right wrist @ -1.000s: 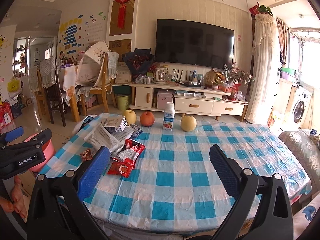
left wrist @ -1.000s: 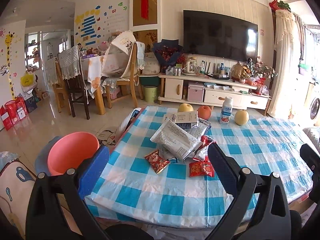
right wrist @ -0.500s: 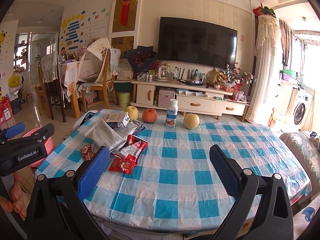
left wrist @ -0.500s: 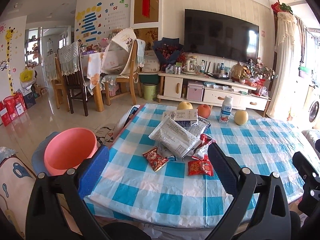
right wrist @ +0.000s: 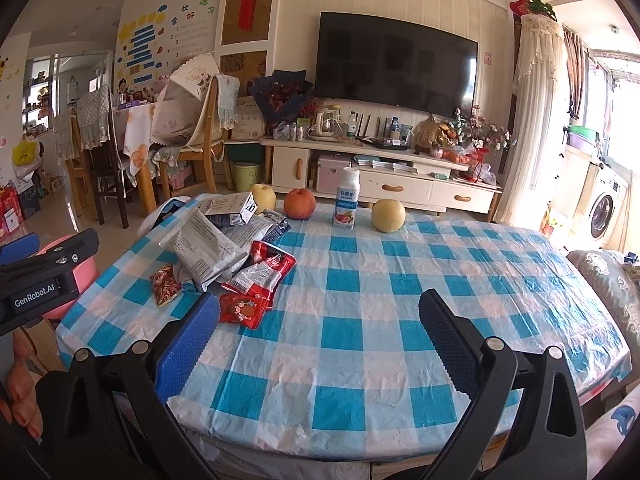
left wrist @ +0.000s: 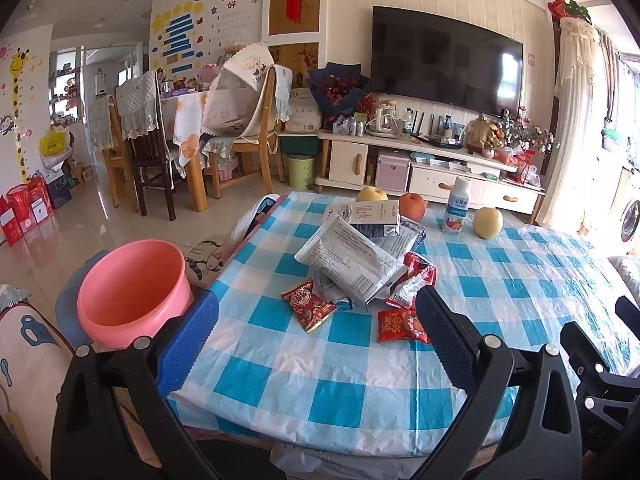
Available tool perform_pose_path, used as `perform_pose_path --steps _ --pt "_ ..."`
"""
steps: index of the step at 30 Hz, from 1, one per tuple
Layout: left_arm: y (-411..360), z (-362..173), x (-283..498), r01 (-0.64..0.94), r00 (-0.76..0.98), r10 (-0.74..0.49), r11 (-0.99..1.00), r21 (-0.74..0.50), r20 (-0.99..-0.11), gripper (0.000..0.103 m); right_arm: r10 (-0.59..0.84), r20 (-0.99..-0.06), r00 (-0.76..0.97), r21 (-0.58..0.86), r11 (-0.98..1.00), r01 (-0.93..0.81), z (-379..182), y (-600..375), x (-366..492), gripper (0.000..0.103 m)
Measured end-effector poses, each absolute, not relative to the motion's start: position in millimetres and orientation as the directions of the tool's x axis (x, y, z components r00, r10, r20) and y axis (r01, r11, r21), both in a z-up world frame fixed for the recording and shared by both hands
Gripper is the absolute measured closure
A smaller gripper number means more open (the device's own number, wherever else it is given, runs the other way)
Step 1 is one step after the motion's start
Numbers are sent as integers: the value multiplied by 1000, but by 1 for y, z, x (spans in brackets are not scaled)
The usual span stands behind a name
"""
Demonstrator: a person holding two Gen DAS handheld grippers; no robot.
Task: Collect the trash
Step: 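Move both grippers toward the pile of wrappers and paper bags, then close the left gripper on the red patterned snack wrapper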
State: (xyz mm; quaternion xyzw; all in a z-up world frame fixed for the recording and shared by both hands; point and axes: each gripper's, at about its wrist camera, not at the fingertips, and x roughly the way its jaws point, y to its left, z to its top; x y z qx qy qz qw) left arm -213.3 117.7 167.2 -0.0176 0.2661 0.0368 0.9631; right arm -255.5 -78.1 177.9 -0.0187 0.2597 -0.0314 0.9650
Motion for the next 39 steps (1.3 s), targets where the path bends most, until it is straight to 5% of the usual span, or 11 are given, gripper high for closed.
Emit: perform_pose_path --steps 28,39 --pt "118 87 -160 -83 794 16 993 -83 -607 4 -61 -610 790 -47 998 41 109 -94 -194 5" --pt "141 64 -126 -30 785 -48 993 -115 -617 4 101 -671 734 90 994 -54 91 -97 -154 5"
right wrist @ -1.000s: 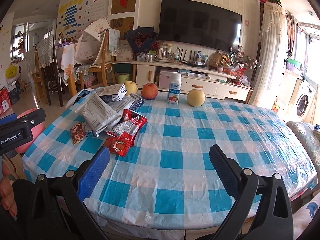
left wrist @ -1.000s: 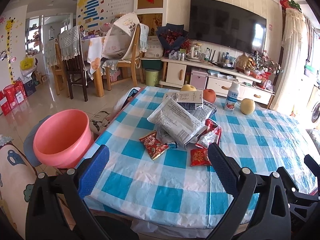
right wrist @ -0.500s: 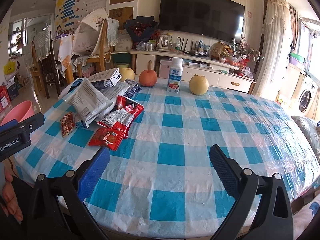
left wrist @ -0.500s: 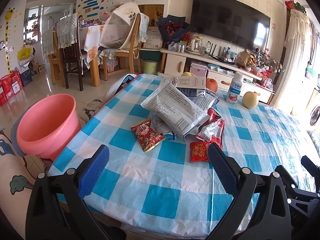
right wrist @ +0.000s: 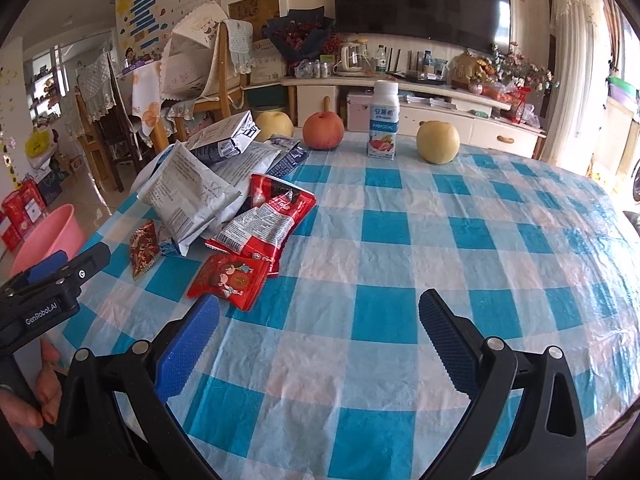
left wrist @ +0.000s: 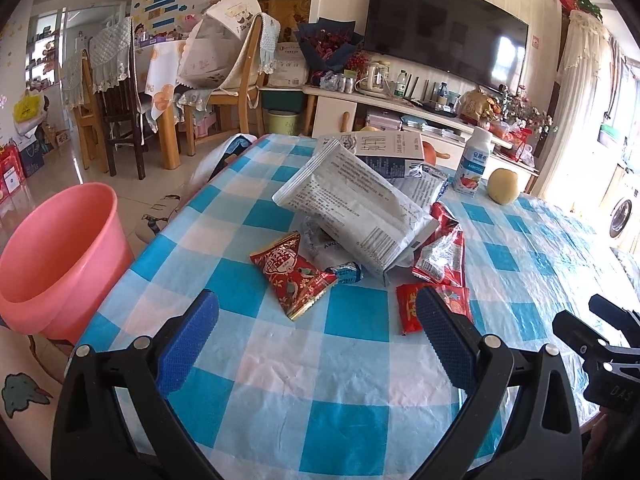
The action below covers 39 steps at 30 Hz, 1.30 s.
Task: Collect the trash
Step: 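Close the left gripper on the red patterned snack wrapper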
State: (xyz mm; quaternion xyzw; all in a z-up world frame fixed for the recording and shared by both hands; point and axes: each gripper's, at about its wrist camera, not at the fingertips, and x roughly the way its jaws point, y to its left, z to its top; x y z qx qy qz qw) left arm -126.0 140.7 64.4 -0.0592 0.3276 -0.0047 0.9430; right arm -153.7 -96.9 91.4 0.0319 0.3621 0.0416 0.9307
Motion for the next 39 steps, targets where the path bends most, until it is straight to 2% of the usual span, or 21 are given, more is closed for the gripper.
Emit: perform_pose_path --steps 6,11,14,18,22,24,28,30,34,35,37,39 --pt "163 56 -103 -71 768 -52 984 -165 -639 4 245 -694 677 257 963 -85 78 -102 -120 5" --pt "168 47 -80 -13 736 -75 992 -126 -673 4 331 -702 631 340 934 -111 67 -95 -98 5" --pt "167 37 -66 8 703 -60 997 -77 -709 4 355 -706 613 350 927 -134 61 -85 -86 6" --pt "167 27 -57 -11 667 -52 997 -79 -743 4 380 -719 582 347 922 -172 55 -70 -79 7" --pt "160 23 -50 -19 664 -24 999 -48 -747 5 379 -737 559 317 925 -209 50 -54 -79 7" --pt "158 22 -47 -17 664 -19 999 -40 -747 7 374 -744 553 299 927 -225 47 -48 -79 7" --pt "154 15 -39 -20 637 -12 999 -31 -771 23 341 -768 543 248 939 -239 39 -38 -77 7" --pt "154 14 -38 -22 632 -23 999 -48 -775 25 332 -774 538 236 941 -242 36 -35 -76 7" --pt "151 12 -36 -16 631 -17 999 -36 -775 37 303 -786 539 194 948 -252 31 -28 -74 7" --pt "151 12 -37 -14 633 -17 999 -33 -774 39 291 -788 543 175 951 -256 31 -26 -75 9" --pt "151 12 -37 -14 637 -18 999 -35 -771 49 261 -792 552 132 956 -262 31 -22 -75 15" --pt "154 12 -38 -19 638 -25 999 -49 -769 50 270 -790 550 146 955 -259 32 -25 -74 15"
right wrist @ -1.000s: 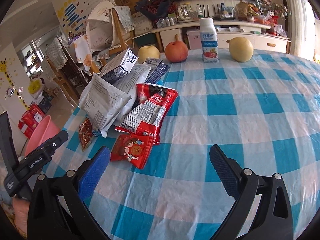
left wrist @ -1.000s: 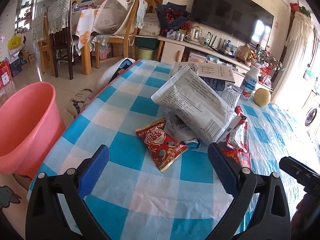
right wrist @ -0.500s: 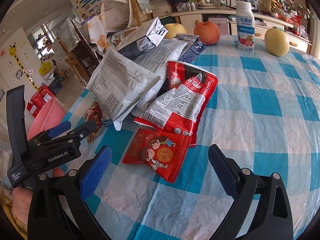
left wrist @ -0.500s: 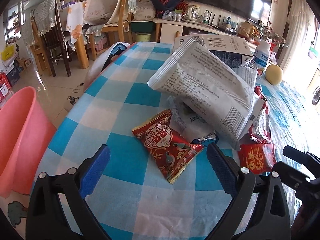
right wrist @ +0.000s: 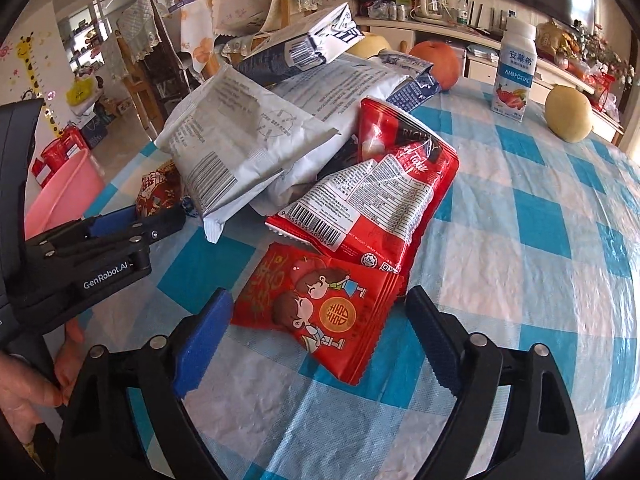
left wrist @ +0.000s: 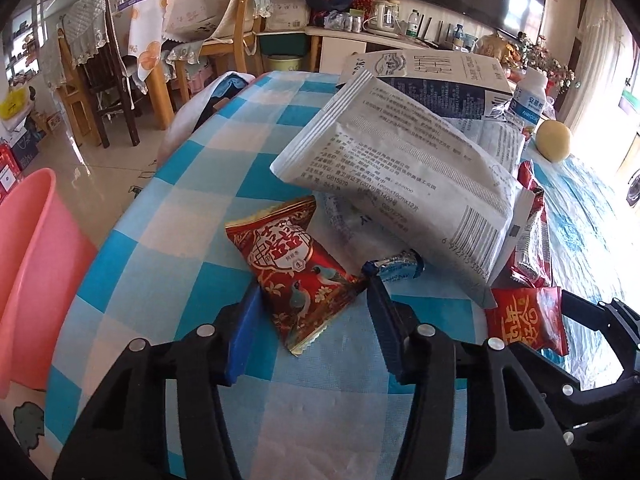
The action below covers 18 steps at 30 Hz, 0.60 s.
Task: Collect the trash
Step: 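Close the left gripper on the red patterned snack wrapper, then lift the red wrapper with the left gripper while the right grasps a white paper mailer bag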
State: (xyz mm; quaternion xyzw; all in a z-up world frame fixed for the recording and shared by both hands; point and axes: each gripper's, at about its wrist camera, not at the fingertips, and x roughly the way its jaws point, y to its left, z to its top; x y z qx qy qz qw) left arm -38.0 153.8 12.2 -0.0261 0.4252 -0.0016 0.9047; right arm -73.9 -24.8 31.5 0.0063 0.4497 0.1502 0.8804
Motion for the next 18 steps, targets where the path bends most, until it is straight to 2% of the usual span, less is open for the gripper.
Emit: perform_pose_path --steps 6,11,18 --pt "166 15 -39 -50 647 -52 993 -110 -761 63 307 -746 591 213 951 -225 48 -45 -72 14" --pt "174 16 -41 -63 651 -75 986 -152 -756 70 365 -718 592 261 930 -258 58 -45 -64 14" --pt "189 18 -43 -111 651 -69 977 -184 -756 72 386 -703 598 160 905 -395 73 -4 -41 10"
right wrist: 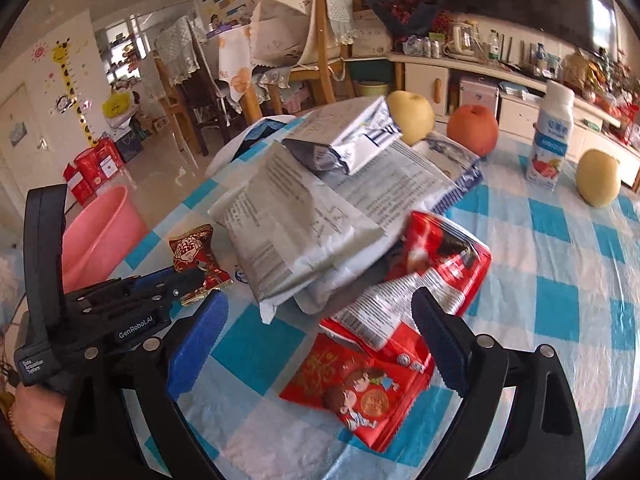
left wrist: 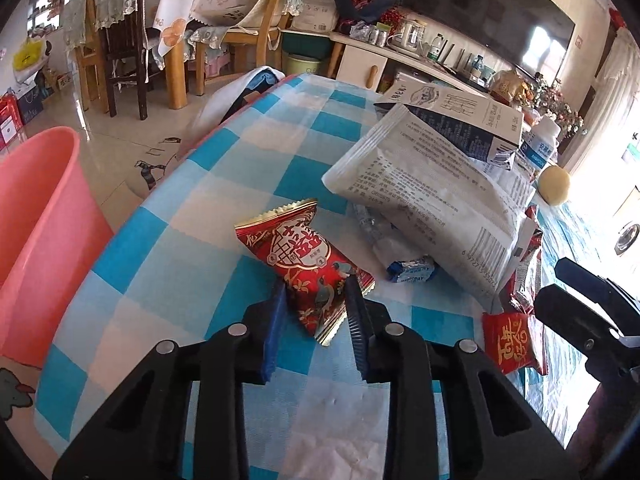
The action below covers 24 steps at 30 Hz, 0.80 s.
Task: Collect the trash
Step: 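Lift the red wrapper with the left gripper while the right grasps a white paper mailer bag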
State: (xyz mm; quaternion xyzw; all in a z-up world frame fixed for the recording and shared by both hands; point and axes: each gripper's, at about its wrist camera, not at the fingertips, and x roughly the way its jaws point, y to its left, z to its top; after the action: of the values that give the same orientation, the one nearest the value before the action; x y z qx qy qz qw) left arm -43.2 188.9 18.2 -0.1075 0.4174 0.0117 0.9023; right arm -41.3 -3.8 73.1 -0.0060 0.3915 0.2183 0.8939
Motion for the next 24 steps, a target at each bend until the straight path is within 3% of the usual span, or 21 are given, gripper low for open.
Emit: perform_pose_path --steps 5,12,15,16,17,20,24 --pt "206 19 -44 -158 649 -57 965 -207 -758 73 404 -705 584 115 876 -467 77 25 -19 8" --pt "217 17 -41 -169 639 -86 954 -249 -764 72 313 -740 595 -43 861 -507 62 55 3 6" --pt "220 16 -40 -174 635 -105 946 -274 -765 58 291 -732 616 -111 841 -529 60 63 3 5" --pt "220 17 -40 -176 639 -103 945 -276 -762 42 283 -732 620 -130 835 -535 59 66 3 5" --pt "221 17 -40 -185 643 -91 945 -270 -760 33 278 -733 621 -149 825 -545 59 69 3 5" --pt "221 16 -36 -212 642 -50 948 -239 -765 30 263 -739 620 -204 790 -579 54 78 3 5" --pt "221 15 -30 -231 641 -18 949 -215 -767 30 283 -775 565 -172 766 -620 48 75 2 4"
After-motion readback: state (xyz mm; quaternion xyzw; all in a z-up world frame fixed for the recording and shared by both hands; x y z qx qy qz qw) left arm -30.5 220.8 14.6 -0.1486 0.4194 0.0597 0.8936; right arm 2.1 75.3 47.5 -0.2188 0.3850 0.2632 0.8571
